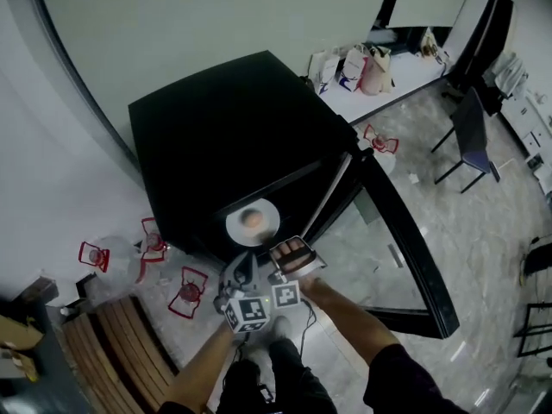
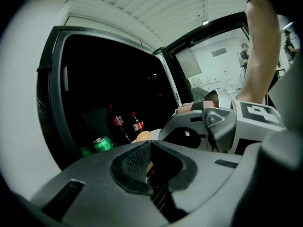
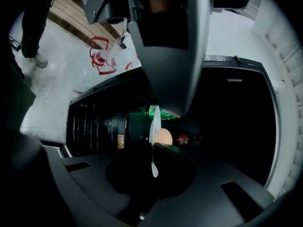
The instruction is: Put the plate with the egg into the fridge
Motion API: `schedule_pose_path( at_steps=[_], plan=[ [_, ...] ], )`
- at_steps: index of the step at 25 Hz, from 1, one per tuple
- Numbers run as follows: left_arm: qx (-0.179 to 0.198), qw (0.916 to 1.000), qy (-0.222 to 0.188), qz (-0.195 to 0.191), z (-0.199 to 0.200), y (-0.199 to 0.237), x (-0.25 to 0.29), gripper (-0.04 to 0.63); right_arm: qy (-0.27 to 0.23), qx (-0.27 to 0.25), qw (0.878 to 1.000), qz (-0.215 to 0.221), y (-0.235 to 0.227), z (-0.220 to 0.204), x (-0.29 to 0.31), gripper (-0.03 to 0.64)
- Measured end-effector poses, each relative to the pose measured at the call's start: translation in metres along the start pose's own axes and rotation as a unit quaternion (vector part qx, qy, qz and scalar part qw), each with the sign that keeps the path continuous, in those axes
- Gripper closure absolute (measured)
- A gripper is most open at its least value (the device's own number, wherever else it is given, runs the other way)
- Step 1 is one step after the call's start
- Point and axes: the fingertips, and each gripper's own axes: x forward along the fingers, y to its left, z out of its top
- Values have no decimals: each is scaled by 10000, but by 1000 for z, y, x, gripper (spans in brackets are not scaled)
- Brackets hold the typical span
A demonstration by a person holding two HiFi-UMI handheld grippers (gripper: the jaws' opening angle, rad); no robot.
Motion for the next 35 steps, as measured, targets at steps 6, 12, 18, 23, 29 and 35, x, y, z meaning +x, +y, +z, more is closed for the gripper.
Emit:
schedule_pose_path(
  at_steps=[6,12,18,23,29,35],
  plan=[
    [-59,9999,94,117,-40,-12,47,585,-243,-5,9996,-147,35,-5,38,594],
    [-91,9995,190,243,-53,-13,65,584,-422,42,9991,42,52,-4,55,594],
    [-212,9985,319,389,-48,-2,58,586,-610,275,9909,1165,63,2,65,594],
    [-296,9977,334,518,-43,5,48,586,-609,657,9726,2145,73,-4,78,590],
    [-350,9970,360,594,-41,14,37,586,-724,898,9492,2929,75,-3,79,558],
    [-351,9966,370,647,-42,26,27,586,-749,861,9076,4041,83,-2,67,480]
  ],
)
